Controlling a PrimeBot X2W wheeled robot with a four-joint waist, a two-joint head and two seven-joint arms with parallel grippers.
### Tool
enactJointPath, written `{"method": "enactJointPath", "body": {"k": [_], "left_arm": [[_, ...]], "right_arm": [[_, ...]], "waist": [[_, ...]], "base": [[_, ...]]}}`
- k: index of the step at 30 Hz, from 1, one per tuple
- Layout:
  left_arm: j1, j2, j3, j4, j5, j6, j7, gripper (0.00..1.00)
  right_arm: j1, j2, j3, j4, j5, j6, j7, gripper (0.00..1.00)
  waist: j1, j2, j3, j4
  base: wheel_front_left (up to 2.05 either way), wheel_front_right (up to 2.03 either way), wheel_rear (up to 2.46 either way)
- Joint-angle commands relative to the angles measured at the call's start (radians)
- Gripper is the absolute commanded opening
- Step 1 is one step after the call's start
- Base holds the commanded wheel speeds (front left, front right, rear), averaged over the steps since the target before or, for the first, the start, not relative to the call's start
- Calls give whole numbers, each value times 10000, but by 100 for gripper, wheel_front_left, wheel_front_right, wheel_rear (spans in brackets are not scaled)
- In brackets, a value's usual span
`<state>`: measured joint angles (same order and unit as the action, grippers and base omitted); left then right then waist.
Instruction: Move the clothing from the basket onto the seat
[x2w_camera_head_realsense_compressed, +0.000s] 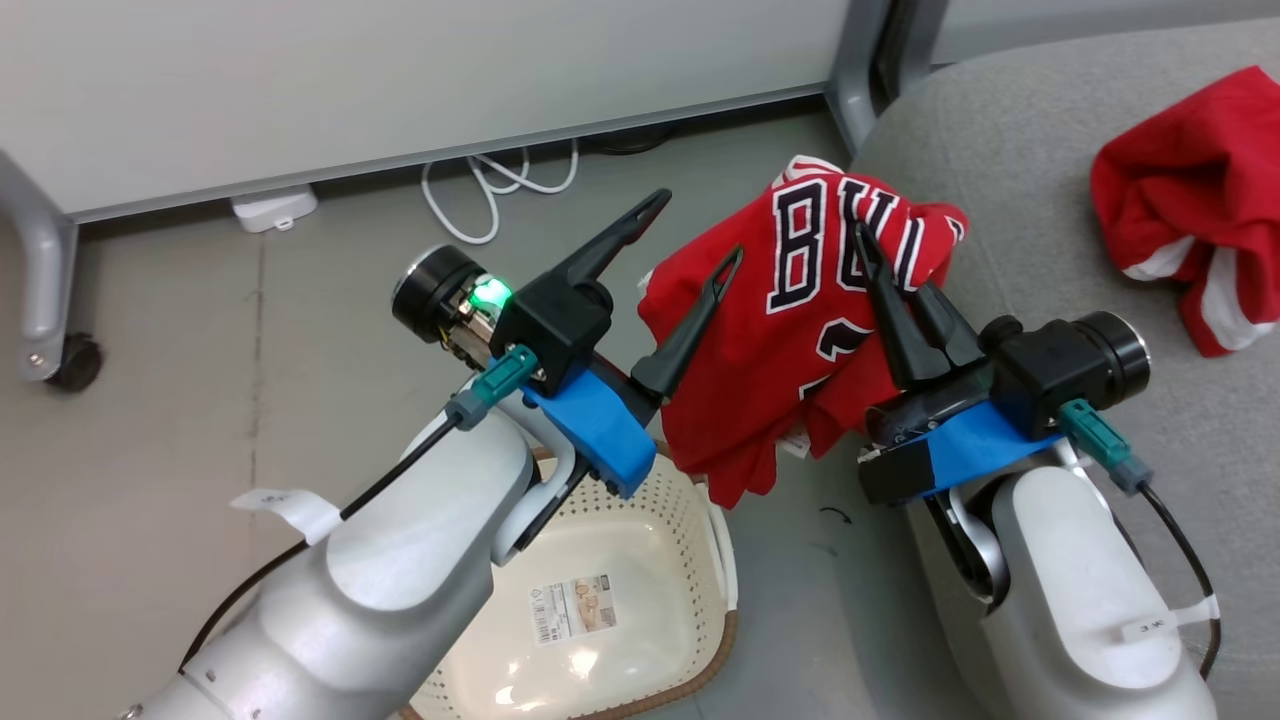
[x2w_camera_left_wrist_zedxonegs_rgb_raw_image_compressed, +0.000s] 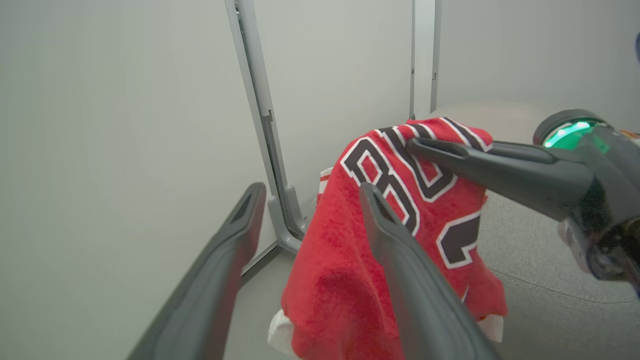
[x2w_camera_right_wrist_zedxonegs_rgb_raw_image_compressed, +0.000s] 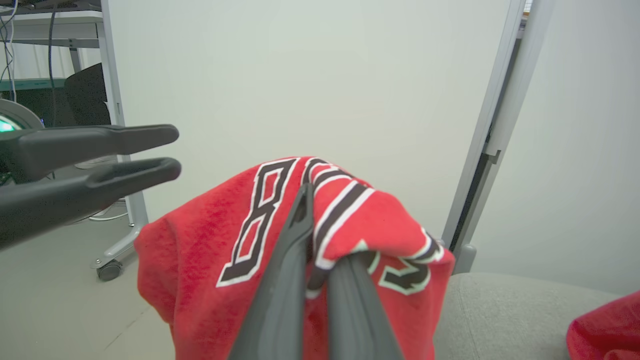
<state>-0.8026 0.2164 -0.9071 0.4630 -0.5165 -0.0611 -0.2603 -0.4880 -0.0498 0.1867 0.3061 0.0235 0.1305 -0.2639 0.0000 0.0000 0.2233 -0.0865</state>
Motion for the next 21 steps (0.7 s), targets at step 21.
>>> {"method": "enactJointPath", "body": {"k": [21], "left_arm": [[741,-134,-108,-441,440,-186,-60,100]], "right_arm": [[952,-8,-1317,-828,-343,5,-7,0]], "waist": [[0,0,274,-1671]], "base": [[0,0,0]]}}
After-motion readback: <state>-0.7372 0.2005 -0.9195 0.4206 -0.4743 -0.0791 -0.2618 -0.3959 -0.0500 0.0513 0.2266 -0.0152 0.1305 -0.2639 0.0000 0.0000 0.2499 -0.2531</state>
